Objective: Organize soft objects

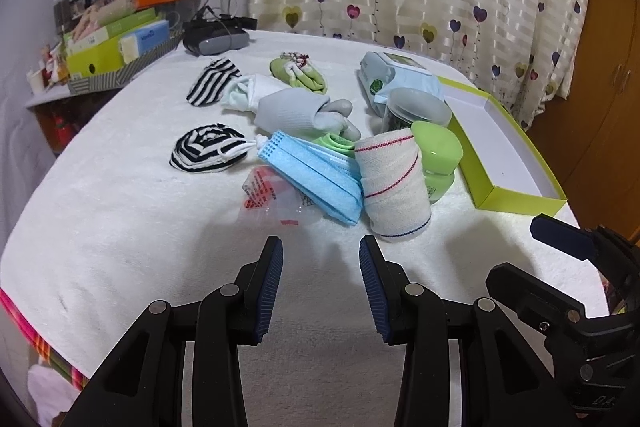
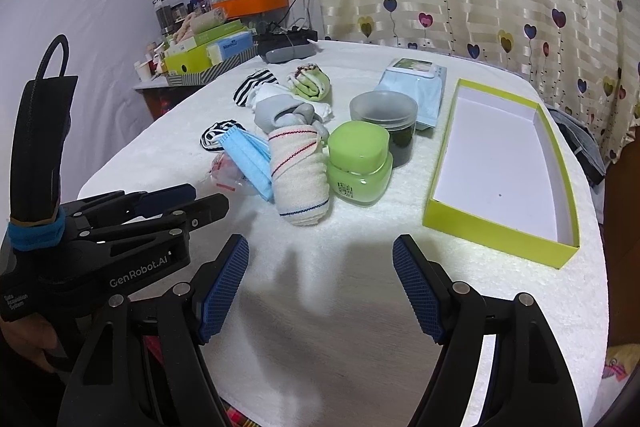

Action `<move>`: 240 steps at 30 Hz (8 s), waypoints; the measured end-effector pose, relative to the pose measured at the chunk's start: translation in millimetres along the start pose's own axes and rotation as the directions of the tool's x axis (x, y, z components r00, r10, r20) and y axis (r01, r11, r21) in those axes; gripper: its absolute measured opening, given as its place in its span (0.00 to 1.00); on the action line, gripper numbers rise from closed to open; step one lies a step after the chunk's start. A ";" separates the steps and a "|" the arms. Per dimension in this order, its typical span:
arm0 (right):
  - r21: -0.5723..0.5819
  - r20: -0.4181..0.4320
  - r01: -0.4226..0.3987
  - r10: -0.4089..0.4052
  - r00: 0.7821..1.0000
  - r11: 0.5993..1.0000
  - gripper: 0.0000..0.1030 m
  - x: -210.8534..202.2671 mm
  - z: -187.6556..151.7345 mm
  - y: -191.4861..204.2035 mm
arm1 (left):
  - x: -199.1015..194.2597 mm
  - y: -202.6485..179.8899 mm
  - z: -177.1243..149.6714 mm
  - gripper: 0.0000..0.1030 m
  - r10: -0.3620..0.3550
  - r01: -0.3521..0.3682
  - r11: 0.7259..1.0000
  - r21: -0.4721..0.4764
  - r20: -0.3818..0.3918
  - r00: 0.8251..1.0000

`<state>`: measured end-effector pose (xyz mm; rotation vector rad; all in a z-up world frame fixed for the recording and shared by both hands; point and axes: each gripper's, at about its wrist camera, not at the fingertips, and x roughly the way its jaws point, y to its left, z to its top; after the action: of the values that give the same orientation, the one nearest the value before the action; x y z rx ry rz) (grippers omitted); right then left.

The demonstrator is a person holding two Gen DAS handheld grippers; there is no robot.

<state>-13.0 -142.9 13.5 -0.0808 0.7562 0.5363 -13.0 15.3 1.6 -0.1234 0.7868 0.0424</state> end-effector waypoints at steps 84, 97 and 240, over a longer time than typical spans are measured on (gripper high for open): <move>-0.047 -0.069 -0.088 0.084 0.994 0.995 0.43 80.2 37.9 10.6 | 18.5 51.3 15.4 0.40 -0.198 0.200 0.965 -0.172 0.030 0.980; -0.007 -0.007 -0.125 0.125 0.992 0.992 0.40 39.0 25.2 -5.9 | 44.4 30.5 23.4 0.40 -0.320 0.306 0.928 -0.212 -0.031 0.947; 0.102 0.107 0.096 -0.107 0.989 0.990 0.60 -31.1 23.6 -75.3 | -10.7 -56.1 29.7 0.37 -0.321 0.313 0.943 0.117 0.060 0.945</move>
<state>20.2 -215.3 42.7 0.0008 0.6633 0.4035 5.1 -36.6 35.2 -0.1454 0.6818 -0.2991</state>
